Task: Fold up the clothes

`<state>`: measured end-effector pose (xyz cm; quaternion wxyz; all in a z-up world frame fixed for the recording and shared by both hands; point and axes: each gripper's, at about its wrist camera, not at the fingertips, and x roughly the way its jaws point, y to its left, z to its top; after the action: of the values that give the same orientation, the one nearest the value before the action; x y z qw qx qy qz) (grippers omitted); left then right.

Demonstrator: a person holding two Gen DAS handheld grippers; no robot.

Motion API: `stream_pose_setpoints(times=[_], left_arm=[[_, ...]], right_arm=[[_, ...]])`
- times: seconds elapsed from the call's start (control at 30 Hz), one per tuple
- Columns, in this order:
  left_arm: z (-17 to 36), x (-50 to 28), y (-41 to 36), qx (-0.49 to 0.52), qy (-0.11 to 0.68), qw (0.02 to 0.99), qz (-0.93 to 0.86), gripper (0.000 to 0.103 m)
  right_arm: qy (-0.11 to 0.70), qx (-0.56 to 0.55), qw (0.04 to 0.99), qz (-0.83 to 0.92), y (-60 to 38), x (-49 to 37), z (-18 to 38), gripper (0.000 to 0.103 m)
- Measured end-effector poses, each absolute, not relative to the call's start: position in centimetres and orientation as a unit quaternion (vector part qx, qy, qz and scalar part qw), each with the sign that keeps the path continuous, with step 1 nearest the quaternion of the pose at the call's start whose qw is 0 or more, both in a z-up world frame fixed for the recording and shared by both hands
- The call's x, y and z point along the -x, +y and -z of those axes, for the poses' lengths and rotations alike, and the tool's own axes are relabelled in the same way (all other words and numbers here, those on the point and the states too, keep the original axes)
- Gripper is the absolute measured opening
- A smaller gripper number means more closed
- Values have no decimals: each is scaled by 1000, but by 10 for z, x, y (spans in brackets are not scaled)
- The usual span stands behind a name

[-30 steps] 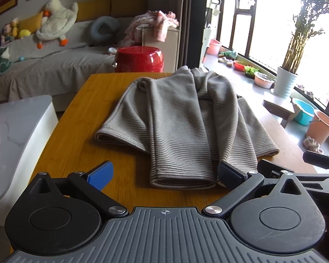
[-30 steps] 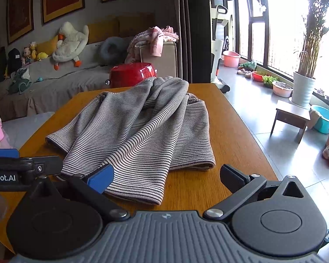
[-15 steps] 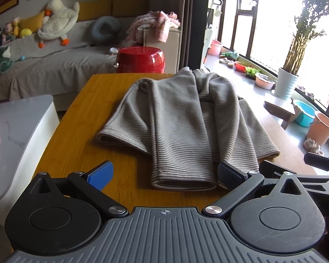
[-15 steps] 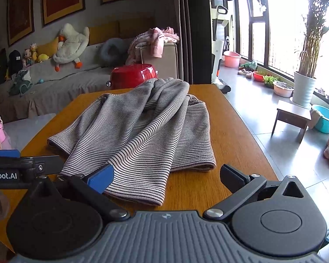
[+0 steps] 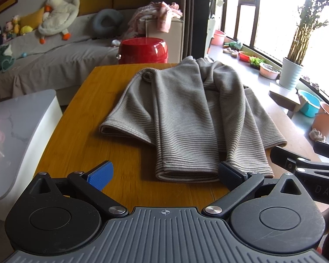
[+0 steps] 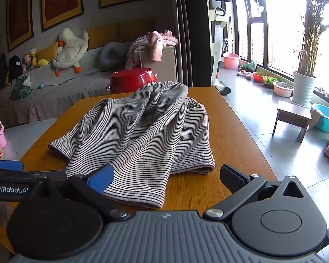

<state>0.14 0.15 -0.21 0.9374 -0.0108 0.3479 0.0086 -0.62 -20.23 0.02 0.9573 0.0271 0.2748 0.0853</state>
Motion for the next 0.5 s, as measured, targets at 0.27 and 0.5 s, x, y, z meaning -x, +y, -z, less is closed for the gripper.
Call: stream_pose_setpoints(times=[0.27, 0.5], left_arm=[[4, -1, 1, 13, 354, 935, -9, 103], [5, 0, 3, 15, 359, 933, -10, 103]], right_arm=[[277, -27, 956, -87, -202, 6, 1, 103], [278, -25, 956, -90, -202, 6, 2, 103]])
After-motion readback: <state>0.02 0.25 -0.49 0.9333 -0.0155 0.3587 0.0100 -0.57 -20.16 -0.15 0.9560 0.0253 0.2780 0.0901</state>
